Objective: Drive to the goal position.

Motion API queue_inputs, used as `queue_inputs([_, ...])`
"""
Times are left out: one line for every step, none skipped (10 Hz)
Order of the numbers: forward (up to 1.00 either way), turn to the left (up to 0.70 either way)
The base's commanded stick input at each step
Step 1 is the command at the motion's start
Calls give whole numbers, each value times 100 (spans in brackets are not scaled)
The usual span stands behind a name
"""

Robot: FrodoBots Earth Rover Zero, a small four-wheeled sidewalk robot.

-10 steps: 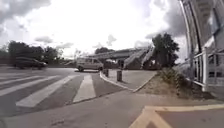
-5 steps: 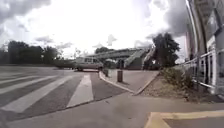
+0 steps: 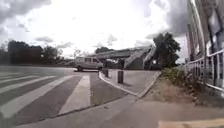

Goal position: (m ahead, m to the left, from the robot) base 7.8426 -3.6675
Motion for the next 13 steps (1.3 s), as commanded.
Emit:
queue_inputs([45, 0])
queue_inputs([45, 0])
queue_inputs([45, 0])
queue_inputs([45, 0])
queue_inputs([45, 0])
queue_inputs([45, 0])
queue_inputs([45, 0])
queue_inputs([45, 0])
queue_inputs([45, 0])
queue_inputs([45, -20])
queue_inputs([45, -27])
queue_inputs([45, -27])
queue_inputs([45, -4])
